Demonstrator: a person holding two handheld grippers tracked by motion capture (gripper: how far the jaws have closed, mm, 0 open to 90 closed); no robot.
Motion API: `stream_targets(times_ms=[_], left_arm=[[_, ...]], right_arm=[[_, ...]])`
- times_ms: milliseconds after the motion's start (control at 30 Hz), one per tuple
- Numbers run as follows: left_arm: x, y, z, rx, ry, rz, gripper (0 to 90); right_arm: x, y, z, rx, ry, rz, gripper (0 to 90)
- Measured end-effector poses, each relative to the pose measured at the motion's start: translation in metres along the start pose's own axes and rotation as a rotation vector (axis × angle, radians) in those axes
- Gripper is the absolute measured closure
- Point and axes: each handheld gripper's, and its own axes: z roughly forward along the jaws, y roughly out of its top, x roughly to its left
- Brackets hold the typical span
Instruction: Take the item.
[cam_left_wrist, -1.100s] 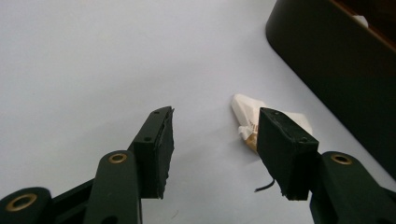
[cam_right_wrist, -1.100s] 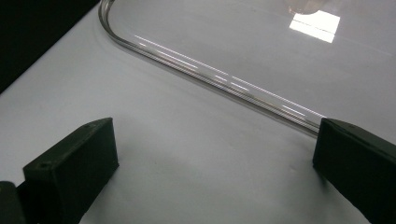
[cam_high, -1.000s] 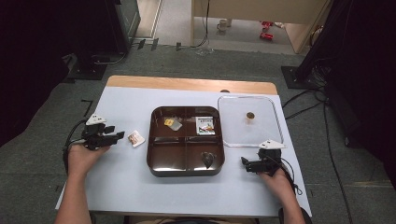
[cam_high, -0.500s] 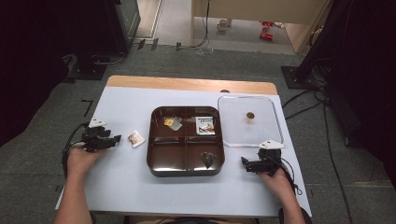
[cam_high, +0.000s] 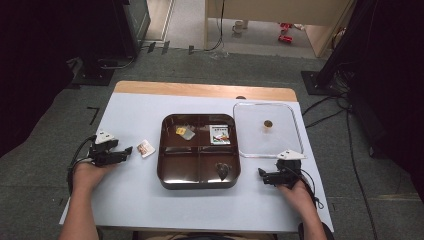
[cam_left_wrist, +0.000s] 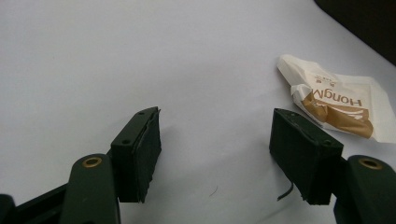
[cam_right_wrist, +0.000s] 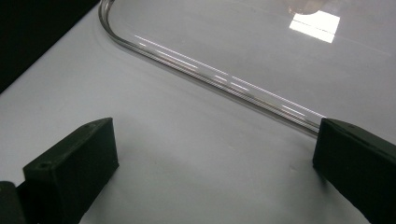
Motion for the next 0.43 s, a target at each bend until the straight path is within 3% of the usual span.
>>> stream_targets(times_ms=[333,400,433], left_arm=[[-0.0013,-0.0001,0.0000,0.001,0.012,-0.004,33.1],[-0.0027,0.0002,0.0011,0.011,0.067,-0.029,26.9],[-0.0013,0.0011,0.0032,0.030,0.100,-0.073,17.5]], right_arm=[[0.0000,0.0000,0.0000,0.000,0.000,0.000,0.0],[0.0000,0.0000,0.0000,0.000,0.000,0.000,0.0],[0.0000,0.0000,0.0000,0.000,0.000,0.000,0.0]])
